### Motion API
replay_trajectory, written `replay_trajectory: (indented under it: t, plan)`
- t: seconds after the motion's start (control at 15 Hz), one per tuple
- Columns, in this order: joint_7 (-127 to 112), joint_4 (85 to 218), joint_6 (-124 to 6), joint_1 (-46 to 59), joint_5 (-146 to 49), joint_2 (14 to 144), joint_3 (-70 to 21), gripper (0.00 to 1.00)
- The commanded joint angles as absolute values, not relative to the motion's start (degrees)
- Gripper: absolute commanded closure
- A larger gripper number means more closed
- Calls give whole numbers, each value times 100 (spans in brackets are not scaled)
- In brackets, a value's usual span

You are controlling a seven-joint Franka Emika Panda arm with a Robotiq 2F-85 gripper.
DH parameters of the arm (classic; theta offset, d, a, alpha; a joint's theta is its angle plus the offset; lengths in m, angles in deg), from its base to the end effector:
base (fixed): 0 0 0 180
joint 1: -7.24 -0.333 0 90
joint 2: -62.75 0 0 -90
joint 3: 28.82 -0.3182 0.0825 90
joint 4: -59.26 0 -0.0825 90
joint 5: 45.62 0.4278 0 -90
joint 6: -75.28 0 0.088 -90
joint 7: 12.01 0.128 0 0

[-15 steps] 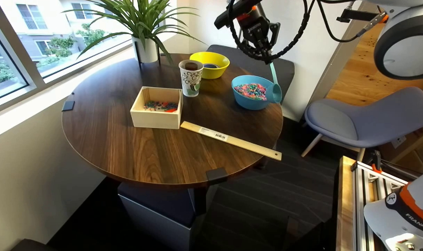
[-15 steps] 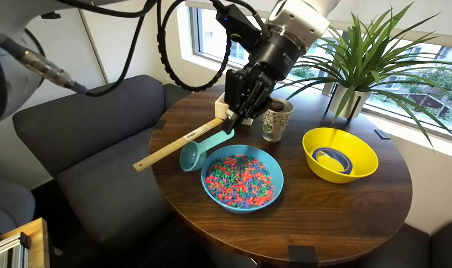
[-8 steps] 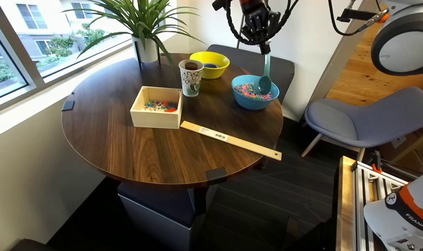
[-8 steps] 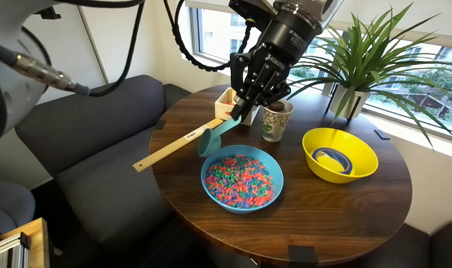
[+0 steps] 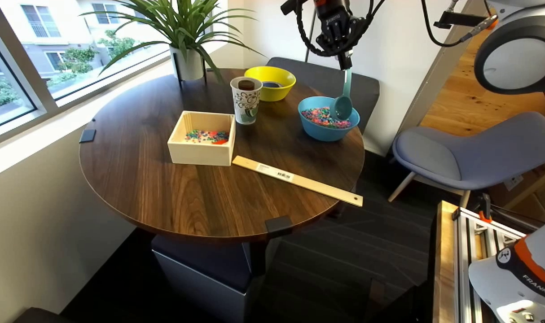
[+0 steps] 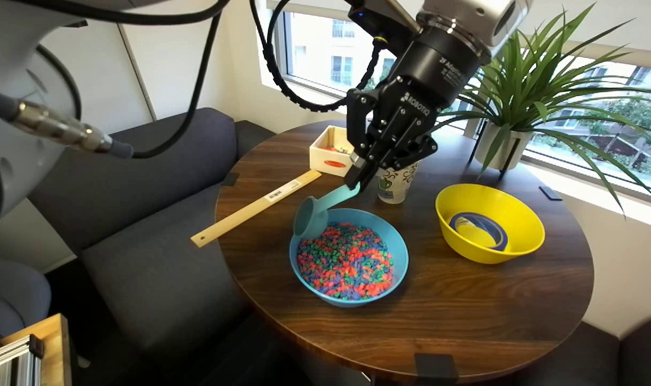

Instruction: Put the scooper in the bowl

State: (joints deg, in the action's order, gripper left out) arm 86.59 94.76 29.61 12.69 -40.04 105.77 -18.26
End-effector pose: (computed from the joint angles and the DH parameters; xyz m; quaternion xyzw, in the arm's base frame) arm 0.6738 -0.1181 0.5232 0.5427 -0.7920 -0.1935 0.2020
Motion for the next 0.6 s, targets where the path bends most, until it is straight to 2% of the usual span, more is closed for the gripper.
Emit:
replay_trajectory:
  t: [0.0,0.53]
  plan:
    - [8936,9240,2961,1575,-3774,10836,-2004,98]
    - [9374,9023,2875,1691,-3557,11266,-2170,98]
